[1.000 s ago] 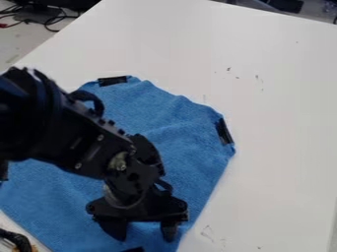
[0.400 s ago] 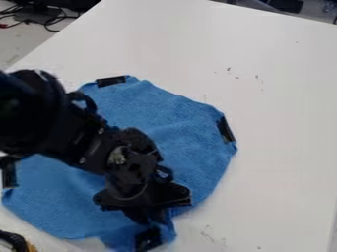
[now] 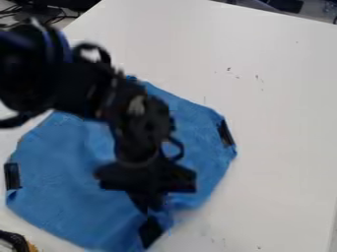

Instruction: Fold the cloth from bottom right to middle

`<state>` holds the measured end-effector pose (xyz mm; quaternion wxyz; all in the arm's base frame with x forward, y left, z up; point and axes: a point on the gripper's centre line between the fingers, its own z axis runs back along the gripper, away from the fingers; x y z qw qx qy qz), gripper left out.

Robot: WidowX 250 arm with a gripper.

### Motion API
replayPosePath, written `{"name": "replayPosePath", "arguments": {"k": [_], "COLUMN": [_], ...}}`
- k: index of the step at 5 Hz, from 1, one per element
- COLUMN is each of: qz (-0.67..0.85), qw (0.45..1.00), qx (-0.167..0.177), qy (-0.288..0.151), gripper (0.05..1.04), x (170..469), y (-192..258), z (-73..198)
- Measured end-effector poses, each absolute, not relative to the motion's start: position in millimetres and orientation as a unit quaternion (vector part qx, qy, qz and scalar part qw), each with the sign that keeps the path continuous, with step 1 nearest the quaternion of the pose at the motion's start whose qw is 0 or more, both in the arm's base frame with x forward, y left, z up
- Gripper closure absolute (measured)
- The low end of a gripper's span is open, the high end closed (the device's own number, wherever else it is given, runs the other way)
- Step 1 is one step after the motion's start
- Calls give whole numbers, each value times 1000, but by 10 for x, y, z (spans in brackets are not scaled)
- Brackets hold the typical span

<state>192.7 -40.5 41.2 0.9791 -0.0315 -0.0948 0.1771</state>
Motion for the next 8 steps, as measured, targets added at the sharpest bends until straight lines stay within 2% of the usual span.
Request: {"name": "replayPosePath", "arguments": {"k": [1,2,4,6,7,8], "qz": [174,150,90,43,51,58], "qw": [981,983,986,991,989,987], "qx": [-53,-73,-105,-105,-120,-133], "qy": [-61,-74,-90,-70,-73,-76], "gripper": [1025,1025,1025,1002,846,580], "x": [2047,2252,2896,3239,3244,3184], "y": [-347,-119,599,1002,979,910], "z": [663,719,519,476,385,293]}}
